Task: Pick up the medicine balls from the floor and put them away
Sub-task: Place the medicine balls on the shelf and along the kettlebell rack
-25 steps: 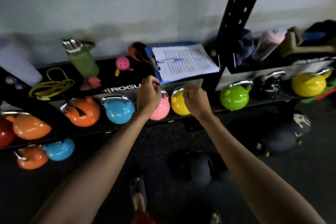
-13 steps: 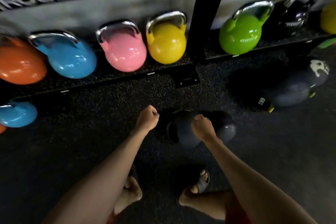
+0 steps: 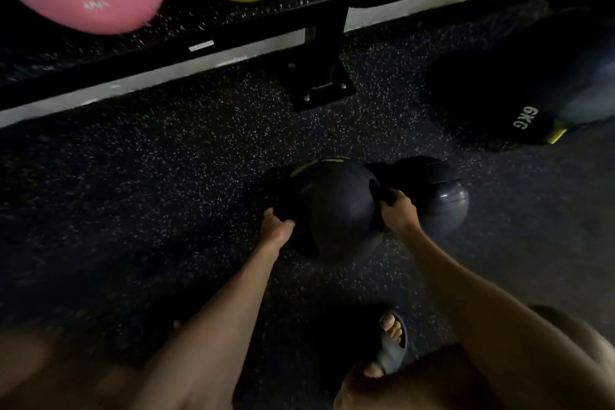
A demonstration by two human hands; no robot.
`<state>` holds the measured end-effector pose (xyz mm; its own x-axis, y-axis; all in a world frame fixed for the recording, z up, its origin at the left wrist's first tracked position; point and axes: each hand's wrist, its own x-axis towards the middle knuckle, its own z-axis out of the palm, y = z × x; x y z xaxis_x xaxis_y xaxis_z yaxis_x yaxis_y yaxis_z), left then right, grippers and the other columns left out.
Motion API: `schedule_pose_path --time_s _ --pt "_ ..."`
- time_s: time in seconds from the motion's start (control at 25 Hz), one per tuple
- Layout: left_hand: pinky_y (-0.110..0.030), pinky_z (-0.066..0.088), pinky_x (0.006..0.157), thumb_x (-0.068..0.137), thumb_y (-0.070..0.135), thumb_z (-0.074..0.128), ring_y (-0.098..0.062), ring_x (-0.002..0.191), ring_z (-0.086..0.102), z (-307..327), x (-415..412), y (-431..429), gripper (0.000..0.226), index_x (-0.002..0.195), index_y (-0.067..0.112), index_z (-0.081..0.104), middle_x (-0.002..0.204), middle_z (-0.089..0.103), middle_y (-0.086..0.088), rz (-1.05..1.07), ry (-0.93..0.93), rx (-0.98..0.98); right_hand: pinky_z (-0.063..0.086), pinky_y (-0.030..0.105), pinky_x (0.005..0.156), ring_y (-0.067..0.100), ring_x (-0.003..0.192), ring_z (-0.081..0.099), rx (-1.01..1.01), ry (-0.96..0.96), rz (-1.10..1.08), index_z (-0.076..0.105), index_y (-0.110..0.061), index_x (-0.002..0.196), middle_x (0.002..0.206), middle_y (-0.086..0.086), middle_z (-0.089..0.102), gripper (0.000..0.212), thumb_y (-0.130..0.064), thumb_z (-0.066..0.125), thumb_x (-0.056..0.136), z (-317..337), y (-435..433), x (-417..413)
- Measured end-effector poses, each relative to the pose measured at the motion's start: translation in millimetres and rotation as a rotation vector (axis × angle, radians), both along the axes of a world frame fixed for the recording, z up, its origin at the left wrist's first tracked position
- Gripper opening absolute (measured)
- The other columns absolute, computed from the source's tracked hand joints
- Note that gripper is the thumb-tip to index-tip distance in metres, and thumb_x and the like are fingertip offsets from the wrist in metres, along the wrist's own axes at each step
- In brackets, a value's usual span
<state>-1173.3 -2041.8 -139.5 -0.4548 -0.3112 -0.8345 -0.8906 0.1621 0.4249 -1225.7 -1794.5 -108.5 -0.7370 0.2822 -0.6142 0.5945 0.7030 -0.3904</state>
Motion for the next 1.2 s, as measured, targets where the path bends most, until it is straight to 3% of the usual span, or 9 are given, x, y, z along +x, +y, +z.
schedule_pose_path --time_s 0.16,0.24,0.52,0.8,1.0,1.2 --pt "-0.047 0.040 0.114 0.100 0.011 0.048 -0.033 0.133 0.048 -46.5 1.3 -2.7 0.050 0.150 0.012 0.040 0.148 0.048 -0.012 0.232 0.063 0.147 0.048 0.039 0.082 0.040 0.108 0.062 0.156 0.098 0.090 0.059 -0.010 0.123 0.117 0.021 0.066 0.036 -0.031 0.060 0.095 -28.2 -5.1 -6.6" --pt "-0.048 0.041 0.113 0.101 0.010 0.048 -0.034 0.132 0.049 -60.5 -5.3 -5.6 0.048 0.148 0.011 0.043 0.148 0.049 -0.014 0.335 0.096 0.226 0.047 0.039 0.081 0.041 0.107 0.061 0.157 0.111 0.094 0.056 -0.008 0.120 0.116 0.022 0.064 0.034 -0.031 0.060 0.095 -34.0 -7.4 -11.5" --pt "-0.047 0.044 0.111 0.102 0.019 0.053 -0.030 0.128 0.053 -74.8 -5.6 -16.9 0.045 0.145 0.012 0.046 0.143 0.054 -0.012 0.211 0.152 0.293 0.043 0.036 0.091 0.042 0.122 0.054 -0.066 0.150 -0.110 0.040 0.000 0.135 0.132 0.026 0.056 0.052 -0.016 0.065 0.092 -35.8 -21.2 -14.0" --pt "-0.040 0.047 0.106 0.104 0.018 0.049 -0.030 0.128 0.053 -61.1 -10.8 -29.5 0.044 0.148 0.013 0.043 0.141 0.055 -0.011 0.118 0.150 0.286 0.046 0.043 0.103 0.039 0.124 0.053 -0.149 0.107 -0.113 0.044 0.006 0.136 0.135 0.024 0.055 0.055 -0.012 0.068 0.089 -55.1 -25.9 -23.8" --pt "-0.044 0.045 0.110 0.105 0.028 0.048 -0.027 0.125 0.056 -77.2 1.6 -69.2 0.043 0.147 0.020 0.047 0.143 0.056 -0.007 0.038 0.168 0.252 0.051 0.041 0.082 0.036 0.103 0.066 -0.158 0.055 -0.143 0.064 0.009 0.117 0.107 0.024 0.068 0.038 -0.021 0.065 0.094 -89.5 -47.6 -0.6" --pt "-0.039 0.049 0.103 0.103 0.032 0.050 -0.022 0.115 0.060 -66.0 13.3 -84.0 0.032 0.132 0.021 0.060 0.129 0.064 -0.002 0.042 0.233 0.191 0.048 0.038 0.072 0.038 0.100 0.068 -0.141 0.095 -0.137 0.065 0.012 0.109 0.093 0.022 0.065 0.036 -0.021 0.063 0.095 -93.4 -67.7 17.5"
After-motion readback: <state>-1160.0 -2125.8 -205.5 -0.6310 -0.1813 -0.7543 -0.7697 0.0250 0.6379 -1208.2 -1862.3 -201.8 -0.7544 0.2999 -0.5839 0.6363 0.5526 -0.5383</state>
